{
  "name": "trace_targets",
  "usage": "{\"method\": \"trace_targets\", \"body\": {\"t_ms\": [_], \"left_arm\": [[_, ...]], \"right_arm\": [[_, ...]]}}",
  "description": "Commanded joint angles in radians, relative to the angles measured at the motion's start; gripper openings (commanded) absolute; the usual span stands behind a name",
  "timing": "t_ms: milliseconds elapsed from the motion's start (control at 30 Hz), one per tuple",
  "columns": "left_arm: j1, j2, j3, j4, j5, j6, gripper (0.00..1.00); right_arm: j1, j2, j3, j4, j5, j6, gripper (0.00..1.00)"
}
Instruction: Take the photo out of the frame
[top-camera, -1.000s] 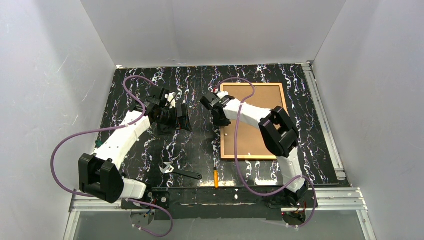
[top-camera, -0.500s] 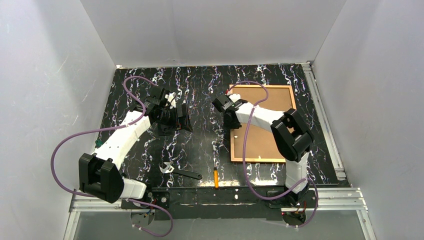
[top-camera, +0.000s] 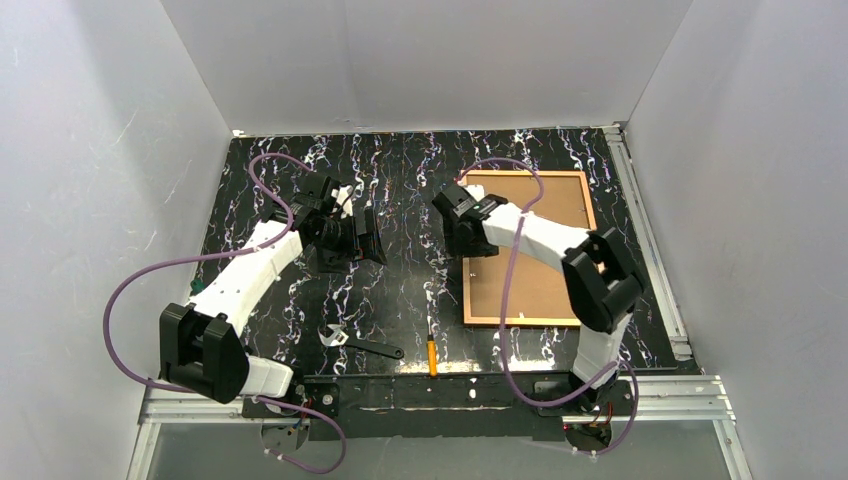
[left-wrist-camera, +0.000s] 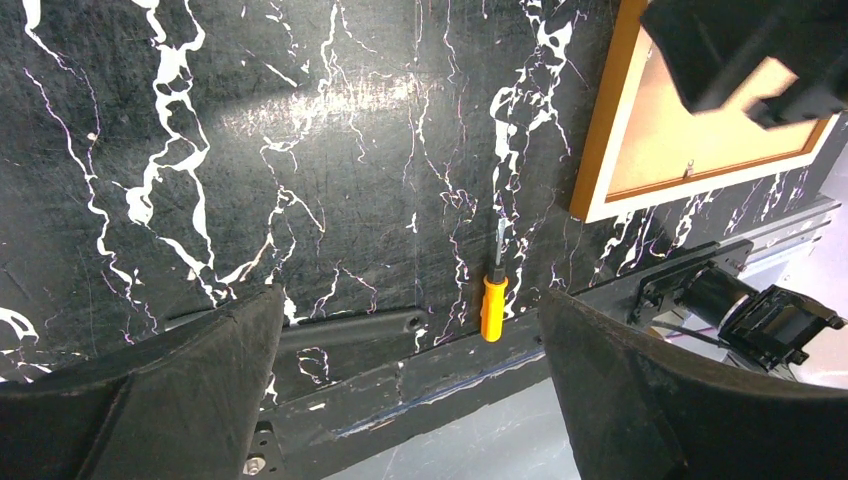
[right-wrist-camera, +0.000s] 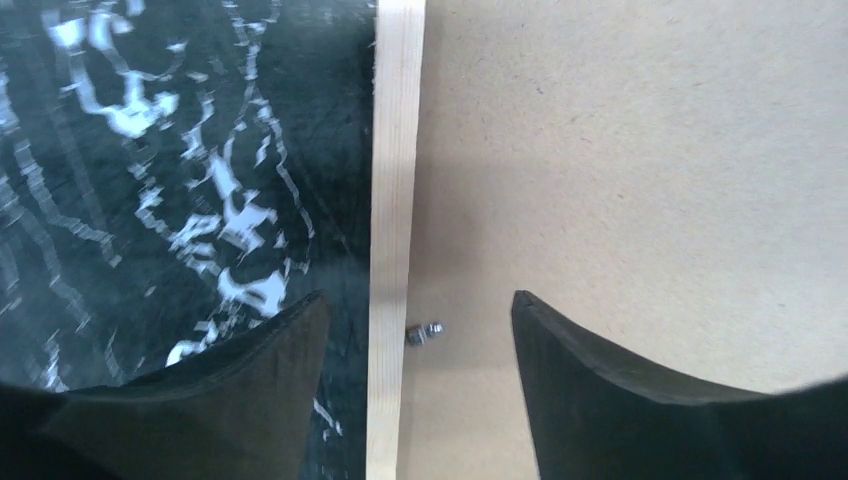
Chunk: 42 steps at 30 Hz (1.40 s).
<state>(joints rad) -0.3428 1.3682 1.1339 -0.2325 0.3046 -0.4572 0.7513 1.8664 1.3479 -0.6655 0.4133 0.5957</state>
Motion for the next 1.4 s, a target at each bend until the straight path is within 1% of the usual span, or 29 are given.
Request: {"method": "trace_targets", "body": {"t_ms": [0,67,100,133,233,300,333,400,533,700,767,833,900,1067,1167,1367], "left_arm": [[-0.003,0.009,-0.016,-0.066,0.034,-0.004,1.0],[-0.003,0.018,-0.015,-0.065,0.045,-0.011,1.0],[-0.004,0.021,-0.015,-0.061,0.051,-0.015,1.0],[-0.003,0.026,-0.014,-0.06,0.062,-0.02,1.0],[-0.004,0.035,-0.013,-0.053,0.087,-0.033,1.0],[-0.002,0.041,-0.015,-0.05,0.097,-0.041,1.0],[-0.002,0.044,-0.015,-0.05,0.102,-0.043,1.0],[-0.002,0.049,-0.015,-0.048,0.11,-0.048,1.0],[-0.003,0.057,-0.019,-0.043,0.117,-0.055,1.0],[-0.002,0.058,-0.018,-0.042,0.121,-0.057,1.0],[-0.002,0.059,-0.019,-0.042,0.121,-0.057,1.0],[-0.002,0.057,-0.018,-0.041,0.121,-0.057,1.0],[-0.002,0.05,-0.019,-0.041,0.114,-0.053,1.0],[-0.002,0.044,-0.014,-0.047,0.115,-0.05,1.0],[-0.002,0.037,-0.021,-0.045,0.098,-0.046,1.0],[-0.003,0.021,-0.017,-0.048,0.095,-0.04,1.0]], "right_arm": [[0.013,-0.173,0.011,-0.045,-0.035,-0.061,0.78],[0.013,-0.218,-0.023,-0.047,-0.106,-0.061,0.83],[0.012,-0.234,-0.05,-0.034,-0.154,-0.049,0.9],[0.01,-0.246,-0.086,-0.016,-0.229,-0.046,0.93],[0.019,-0.289,-0.214,0.072,-0.448,-0.023,0.93],[0.06,-0.346,-0.313,0.169,-0.515,0.011,0.93],[0.105,-0.372,-0.352,0.211,-0.533,0.022,0.93],[0.173,-0.399,-0.392,0.255,-0.528,0.043,0.93],[0.256,-0.355,-0.365,0.166,-0.497,0.131,0.88],[0.414,-0.271,-0.288,0.045,-0.32,0.143,0.86],[0.449,-0.216,-0.23,-0.03,-0.243,0.159,0.81],[0.475,-0.164,-0.165,-0.136,-0.154,0.194,0.77],[0.5,-0.136,-0.134,-0.177,-0.101,0.216,0.72],[0.516,-0.106,-0.125,-0.165,-0.12,0.202,0.57],[0.517,-0.077,-0.114,-0.174,-0.134,0.199,0.52],[0.521,-0.084,-0.12,-0.153,-0.124,0.184,0.51]]}}
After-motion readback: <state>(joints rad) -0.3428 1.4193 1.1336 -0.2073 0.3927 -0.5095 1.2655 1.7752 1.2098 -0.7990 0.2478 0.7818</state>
